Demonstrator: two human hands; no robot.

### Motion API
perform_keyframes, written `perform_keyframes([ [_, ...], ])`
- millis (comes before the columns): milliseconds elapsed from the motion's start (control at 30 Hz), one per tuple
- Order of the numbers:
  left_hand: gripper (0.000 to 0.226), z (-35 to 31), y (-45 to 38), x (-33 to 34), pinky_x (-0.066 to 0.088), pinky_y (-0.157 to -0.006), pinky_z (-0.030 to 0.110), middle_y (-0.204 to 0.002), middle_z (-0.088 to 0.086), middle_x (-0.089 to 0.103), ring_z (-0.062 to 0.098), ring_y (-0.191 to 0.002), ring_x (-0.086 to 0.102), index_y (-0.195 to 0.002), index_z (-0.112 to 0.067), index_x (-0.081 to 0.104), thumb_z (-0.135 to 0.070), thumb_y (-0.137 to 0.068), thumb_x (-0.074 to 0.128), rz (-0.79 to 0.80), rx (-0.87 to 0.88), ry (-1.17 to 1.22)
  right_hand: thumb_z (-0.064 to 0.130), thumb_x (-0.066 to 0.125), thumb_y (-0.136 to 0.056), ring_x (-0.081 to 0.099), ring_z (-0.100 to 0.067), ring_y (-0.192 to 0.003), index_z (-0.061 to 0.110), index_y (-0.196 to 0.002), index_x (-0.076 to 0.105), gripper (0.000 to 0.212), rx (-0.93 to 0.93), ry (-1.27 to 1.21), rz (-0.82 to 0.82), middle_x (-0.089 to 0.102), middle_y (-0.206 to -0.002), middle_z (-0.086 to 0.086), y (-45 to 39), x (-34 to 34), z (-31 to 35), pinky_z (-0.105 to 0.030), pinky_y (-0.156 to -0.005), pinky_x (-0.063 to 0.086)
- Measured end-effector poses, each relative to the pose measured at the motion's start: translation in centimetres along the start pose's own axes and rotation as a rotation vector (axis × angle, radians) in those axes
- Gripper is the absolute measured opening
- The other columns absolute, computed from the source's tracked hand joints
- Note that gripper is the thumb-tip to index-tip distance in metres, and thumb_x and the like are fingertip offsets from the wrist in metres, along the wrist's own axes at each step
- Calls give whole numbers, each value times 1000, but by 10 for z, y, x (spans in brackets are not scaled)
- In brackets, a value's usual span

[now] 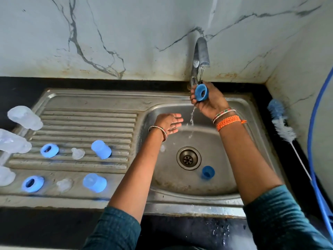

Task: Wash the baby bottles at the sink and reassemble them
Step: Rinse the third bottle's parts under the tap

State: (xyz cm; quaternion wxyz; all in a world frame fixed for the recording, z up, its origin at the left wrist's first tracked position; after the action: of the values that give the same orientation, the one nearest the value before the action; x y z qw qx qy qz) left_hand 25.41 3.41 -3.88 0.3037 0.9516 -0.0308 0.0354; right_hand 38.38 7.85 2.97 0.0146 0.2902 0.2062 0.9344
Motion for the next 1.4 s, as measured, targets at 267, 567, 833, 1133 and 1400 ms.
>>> perform_keyframes([
  [267, 27, -4, 36, -33, 39, -60, 21, -75, -2, 62, 9, -67, 58, -75, -20, 56, -9, -95, 42, -92, 153, -242, 28, 55, -92, 65, -23, -74, 10, -71, 65, 29, -329, 1203, -176, 70, -79, -14, 33, 2, -46, -35, -78, 52],
  [567, 24, -28, 79, -125, 35, -55, 21, -74, -1, 63, 11, -61, 54, -75, -20, 59, -9, -93, 47, -167, 295, -239, 42, 60, -86, 68, -31, -81, 10, -83, 68, 33, -204, 1423, -209, 72, -83, -14, 28, 41, -90, -42, -81, 55],
  [833, 22, -53, 114, -257, 42, -48, 12, -81, 2, 68, -1, -56, 59, -77, -14, 64, -3, -90, 50, -411, 476, -215, 56, 64, -81, 58, -26, -89, 14, -97, 56, 46, -423, 1541, -102, 64, -95, -9, 7, 160, -133, -33, -74, 46],
  [1133, 23, -21, 137, -406, 48, -69, 24, -94, 15, 71, 31, -91, 67, -81, -7, 64, 10, -84, 48, -637, 452, -265, 27, 81, -73, 58, -30, -99, 8, -101, 68, 36, -495, 1699, 653, 64, -105, -15, -20, 338, -272, -29, -83, 38],
  [1400, 18, -19, 121, -430, 47, -57, 13, -90, 11, 69, 20, -79, 65, -83, -7, 65, 6, -88, 53, -570, 479, -171, 25, 79, -73, 48, -31, -113, 11, -119, 58, 52, -490, 1939, 754, 58, -120, -13, -52, 367, -326, -34, -94, 39],
])
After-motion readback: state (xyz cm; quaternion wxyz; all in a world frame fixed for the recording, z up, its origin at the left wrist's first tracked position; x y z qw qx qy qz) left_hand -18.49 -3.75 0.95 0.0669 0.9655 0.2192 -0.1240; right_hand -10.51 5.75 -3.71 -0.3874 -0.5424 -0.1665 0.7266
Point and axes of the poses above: each hand's wrist, its own y-axis away from the middle knuckle, its own x-axis out of the palm, z = x × y, the point moved 7 cm from there along -y, towards the middle knuckle
